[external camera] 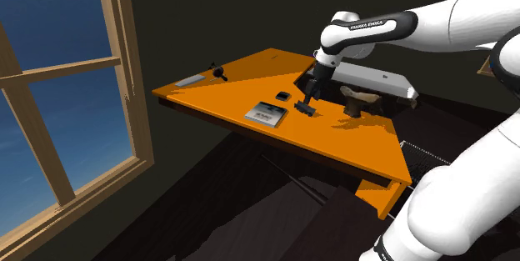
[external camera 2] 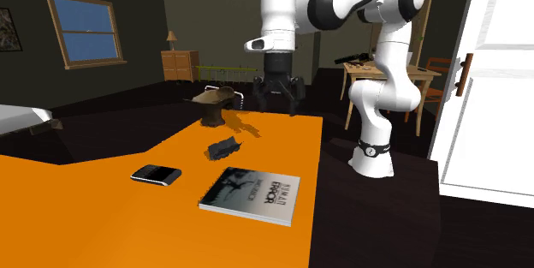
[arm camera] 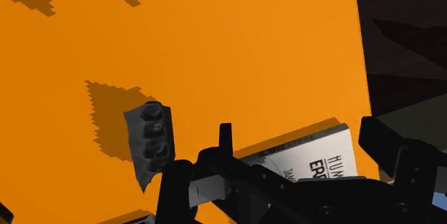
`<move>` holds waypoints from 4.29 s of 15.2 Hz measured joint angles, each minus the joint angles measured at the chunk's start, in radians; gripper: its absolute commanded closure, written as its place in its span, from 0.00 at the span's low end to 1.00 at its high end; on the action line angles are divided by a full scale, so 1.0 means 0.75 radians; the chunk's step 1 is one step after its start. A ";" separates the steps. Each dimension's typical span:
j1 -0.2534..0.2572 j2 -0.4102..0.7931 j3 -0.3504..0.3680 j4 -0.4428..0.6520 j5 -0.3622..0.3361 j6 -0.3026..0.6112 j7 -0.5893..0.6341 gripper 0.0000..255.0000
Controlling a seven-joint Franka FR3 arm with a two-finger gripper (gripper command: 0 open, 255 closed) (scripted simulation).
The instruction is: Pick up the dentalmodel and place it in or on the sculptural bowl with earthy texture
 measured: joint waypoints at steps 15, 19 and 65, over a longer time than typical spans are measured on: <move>-0.151 0.698 -0.121 0.519 0.354 0.058 -0.333 0.00; -0.150 0.728 -0.112 0.489 0.375 0.115 -0.346 0.00; -0.154 0.641 -0.137 0.810 0.303 -0.276 -0.253 1.00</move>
